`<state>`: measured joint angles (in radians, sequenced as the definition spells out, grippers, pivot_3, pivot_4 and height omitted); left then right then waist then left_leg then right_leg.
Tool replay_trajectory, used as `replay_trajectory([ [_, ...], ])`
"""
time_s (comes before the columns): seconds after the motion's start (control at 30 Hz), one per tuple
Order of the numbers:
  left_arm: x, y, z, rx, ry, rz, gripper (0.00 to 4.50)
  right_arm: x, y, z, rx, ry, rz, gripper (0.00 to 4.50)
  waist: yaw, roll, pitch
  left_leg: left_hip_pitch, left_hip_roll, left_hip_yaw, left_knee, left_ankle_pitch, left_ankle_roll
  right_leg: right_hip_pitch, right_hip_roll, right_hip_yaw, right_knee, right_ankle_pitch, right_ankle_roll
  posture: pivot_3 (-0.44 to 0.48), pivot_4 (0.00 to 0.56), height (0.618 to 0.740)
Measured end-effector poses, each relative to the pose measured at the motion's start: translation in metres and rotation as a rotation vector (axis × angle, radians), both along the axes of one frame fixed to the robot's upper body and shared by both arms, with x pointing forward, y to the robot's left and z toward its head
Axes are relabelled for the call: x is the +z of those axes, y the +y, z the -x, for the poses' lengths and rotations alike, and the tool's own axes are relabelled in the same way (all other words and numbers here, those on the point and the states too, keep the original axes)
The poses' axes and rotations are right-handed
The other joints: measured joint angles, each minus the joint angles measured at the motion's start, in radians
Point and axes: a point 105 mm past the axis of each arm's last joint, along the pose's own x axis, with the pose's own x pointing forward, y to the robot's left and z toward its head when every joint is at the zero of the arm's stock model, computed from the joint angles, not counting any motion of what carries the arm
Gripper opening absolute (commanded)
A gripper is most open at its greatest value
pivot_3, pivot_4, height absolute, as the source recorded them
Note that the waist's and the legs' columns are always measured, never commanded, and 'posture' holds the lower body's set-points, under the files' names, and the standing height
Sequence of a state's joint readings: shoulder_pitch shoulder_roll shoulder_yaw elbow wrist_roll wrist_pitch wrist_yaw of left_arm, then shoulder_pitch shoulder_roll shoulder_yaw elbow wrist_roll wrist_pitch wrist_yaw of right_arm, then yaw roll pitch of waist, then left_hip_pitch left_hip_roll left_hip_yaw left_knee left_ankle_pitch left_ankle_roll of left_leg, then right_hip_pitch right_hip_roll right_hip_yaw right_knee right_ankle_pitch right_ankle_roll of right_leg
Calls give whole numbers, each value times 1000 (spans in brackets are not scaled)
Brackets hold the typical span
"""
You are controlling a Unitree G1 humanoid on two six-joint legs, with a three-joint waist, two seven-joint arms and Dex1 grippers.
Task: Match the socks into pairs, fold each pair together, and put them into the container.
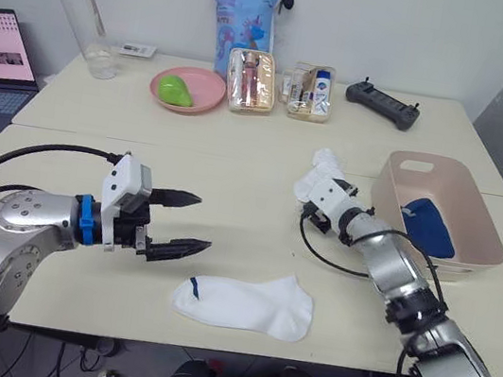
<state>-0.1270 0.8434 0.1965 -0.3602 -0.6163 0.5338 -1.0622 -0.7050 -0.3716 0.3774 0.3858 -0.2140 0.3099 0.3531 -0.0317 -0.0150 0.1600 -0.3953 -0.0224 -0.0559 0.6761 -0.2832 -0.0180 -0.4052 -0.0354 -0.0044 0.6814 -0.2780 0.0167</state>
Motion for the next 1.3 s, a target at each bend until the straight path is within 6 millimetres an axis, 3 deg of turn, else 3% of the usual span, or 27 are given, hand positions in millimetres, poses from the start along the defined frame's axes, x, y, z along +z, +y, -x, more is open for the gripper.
replay_trajectory([
  [0.13,-9,5,0,27,22,-1,4500,-4,4,1,16,42,-28,1693,0,0,0,0,0,0,0,0,0,0,0,0,0,0,0,0,150,733],
  [0.27,-9,7,-2,37,9,-11,4500,-7,20,9,75,98,-97,177,0,0,0,0,0,0,0,0,0,0,0,0,0,0,0,0,150,733],
  [0.3,-10,8,-3,44,9,-12,4500,-7,25,12,101,109,-109,40,0,0,0,0,0,0,0,0,0,0,0,0,0,0,0,0,150,733],
  [0.47,-14,18,-17,107,4,-46,4500,5,51,47,308,164,-181,40,1,0,0,0,0,-1,0,0,0,0,0,-1,0,0,0,0,150,733],
  [0.6,-19,23,-23,130,11,-69,4500,11,51,87,478,210,-122,40,5,0,0,-1,0,-2,0,0,0,0,0,-2,-1,0,0,0,150,733],
  [0.73,-17,20,-28,125,6,-60,4500,2,48,117,565,287,-73,40,5,0,0,0,0,-2,0,0,0,0,0,-2,0,0,0,0,150,733],
  [0.87,-17,12,-32,103,2,-54,4500,-2,39,124,578,297,-20,40,3,0,0,0,0,-2,0,0,0,0,0,-2,0,0,0,0,150,733],
  [1.07,-16,1,-38,79,14,-41,4500,1,1,135,630,296,139,40,5,0,1,-1,0,-2,1,0,0,1,0,-3,-1,0,0,0,150,733],
  [1.13,-14,-6,-44,71,12,-25,4500,1,0,137,640,296,145,40,6,0,1,-1,0,-2,1,0,0,1,0,-3,0,0,0,0,150,733],
  [1.3,-9,-32,-60,18,7,-6,4500,1,2,142,658,286,122,1326,5,-1,1,-1,0,-2,1,0,0,1,0,-3,0,0,0,0,150,733],
])
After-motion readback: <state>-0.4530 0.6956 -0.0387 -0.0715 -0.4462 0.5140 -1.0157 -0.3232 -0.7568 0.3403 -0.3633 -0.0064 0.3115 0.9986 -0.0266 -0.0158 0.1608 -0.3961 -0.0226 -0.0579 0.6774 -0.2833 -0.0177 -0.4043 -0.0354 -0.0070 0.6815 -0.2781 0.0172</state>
